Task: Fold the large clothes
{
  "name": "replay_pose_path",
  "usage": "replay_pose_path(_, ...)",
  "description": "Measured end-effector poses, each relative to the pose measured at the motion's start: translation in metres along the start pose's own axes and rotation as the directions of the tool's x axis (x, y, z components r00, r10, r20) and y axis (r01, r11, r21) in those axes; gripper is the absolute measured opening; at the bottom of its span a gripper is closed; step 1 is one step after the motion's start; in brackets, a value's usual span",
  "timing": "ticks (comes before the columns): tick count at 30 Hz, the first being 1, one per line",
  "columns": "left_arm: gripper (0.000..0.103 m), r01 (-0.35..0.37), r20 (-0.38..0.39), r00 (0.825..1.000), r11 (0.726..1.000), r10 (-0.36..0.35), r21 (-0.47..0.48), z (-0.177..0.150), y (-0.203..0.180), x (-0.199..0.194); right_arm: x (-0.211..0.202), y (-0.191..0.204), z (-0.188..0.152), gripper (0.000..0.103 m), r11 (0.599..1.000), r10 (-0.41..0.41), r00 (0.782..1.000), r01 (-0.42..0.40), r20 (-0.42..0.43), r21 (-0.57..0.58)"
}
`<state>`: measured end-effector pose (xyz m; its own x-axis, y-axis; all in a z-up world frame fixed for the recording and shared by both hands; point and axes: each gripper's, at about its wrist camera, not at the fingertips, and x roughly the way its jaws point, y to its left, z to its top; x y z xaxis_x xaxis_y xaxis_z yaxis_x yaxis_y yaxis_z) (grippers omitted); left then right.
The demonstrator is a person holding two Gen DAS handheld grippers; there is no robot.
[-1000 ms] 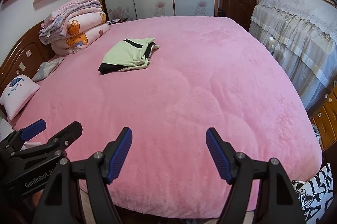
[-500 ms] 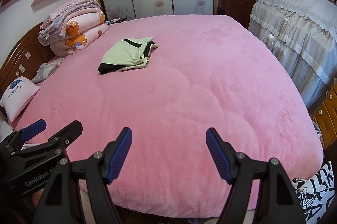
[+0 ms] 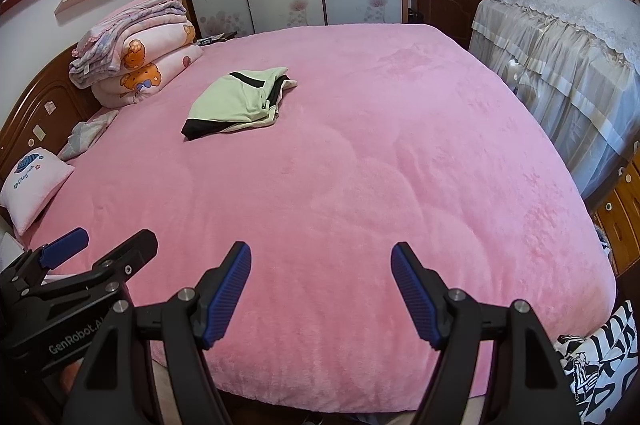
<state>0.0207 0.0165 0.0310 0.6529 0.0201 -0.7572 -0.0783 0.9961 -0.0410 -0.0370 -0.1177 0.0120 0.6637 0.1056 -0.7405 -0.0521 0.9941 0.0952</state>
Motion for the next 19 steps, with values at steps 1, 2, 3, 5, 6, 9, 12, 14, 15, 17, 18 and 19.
replay_pose_path(1, 0.095, -0.001, -0.002, 1.0, 1.0, 0.001, 0.002, 0.0003, 0.0001, 0.0007, 0.0002, 0.0003, 0.0, 0.073, 1.0, -0.001, 1.0, 0.001, 0.0, 0.0)
replay_pose_path(2, 0.095, -0.002, -0.003, 1.0, 1.0, 0.002, 0.003, 0.0003, 0.0001, 0.0013, 0.0005, 0.0006, -0.0001, 0.073, 1.0, -0.001, 1.0, 0.001, -0.002, 0.001)
replay_pose_path(3, 0.095, -0.003, -0.004, 1.0, 1.0, 0.003, 0.005, -0.0001, -0.0009, 0.0015, 0.0012, 0.0008, -0.0002, 0.073, 1.0, -0.001, 1.0, 0.001, -0.003, 0.002)
replay_pose_path(5, 0.095, -0.004, -0.005, 1.0, 1.0, 0.004, 0.009, -0.0004, -0.0013, 0.0024, 0.0027, 0.0006, -0.0003, 0.073, 1.0, 0.0, 1.0, 0.0, -0.005, 0.003)
replay_pose_path(6, 0.095, -0.004, -0.006, 1.0, 1.0, 0.004, 0.01, -0.0005, -0.0013, 0.003, 0.0033, 0.0005, 0.0001, 0.073, 1.0, 0.0, 1.0, 0.0, -0.007, 0.004)
replay_pose_path(9, 0.095, -0.004, -0.012, 1.0, 1.0, 0.004, 0.01, -0.0006, -0.0016, 0.0046, 0.005, 0.0016, -0.001, 0.073, 1.0, 0.002, 1.0, -0.001, -0.011, 0.007)
replay_pose_path(12, 0.095, -0.006, -0.018, 1.0, 1.0, 0.006, 0.011, -0.0002, -0.0014, 0.0067, 0.0064, 0.0017, -0.002, 0.073, 1.0, 0.003, 1.0, -0.003, -0.015, 0.009)
replay_pose_path(14, 0.095, -0.008, -0.021, 1.0, 1.0, 0.008, 0.012, -0.0002, -0.0015, 0.0076, 0.0072, 0.0014, -0.0029, 0.073, 1.0, 0.003, 1.0, -0.003, -0.018, 0.01)
replay_pose_path(15, 0.095, -0.008, -0.022, 1.0, 1.0, 0.008, 0.012, 0.0001, -0.0011, 0.0083, 0.0076, 0.0012, -0.0031, 0.073, 1.0, 0.004, 1.0, -0.004, -0.02, 0.011)
replay_pose_path(17, 0.095, -0.008, -0.023, 1.0, 1.0, 0.008, 0.012, 0.0002, -0.0008, 0.0087, 0.0079, 0.0021, -0.0033, 0.073, 1.0, 0.004, 1.0, -0.004, -0.02, 0.011)
replay_pose_path(18, 0.095, -0.008, -0.023, 1.0, 1.0, 0.008, 0.012, 0.0003, -0.0008, 0.0087, 0.008, 0.0021, -0.0035, 0.073, 1.0, 0.003, 1.0, -0.003, -0.019, 0.01)
replay_pose_path(19, 0.095, -0.008, -0.024, 1.0, 1.0, 0.008, 0.012, 0.0001, -0.0007, 0.0089, 0.008, 0.002, -0.0034, 0.073, 1.0, 0.003, 1.0, -0.003, -0.019, 0.01)
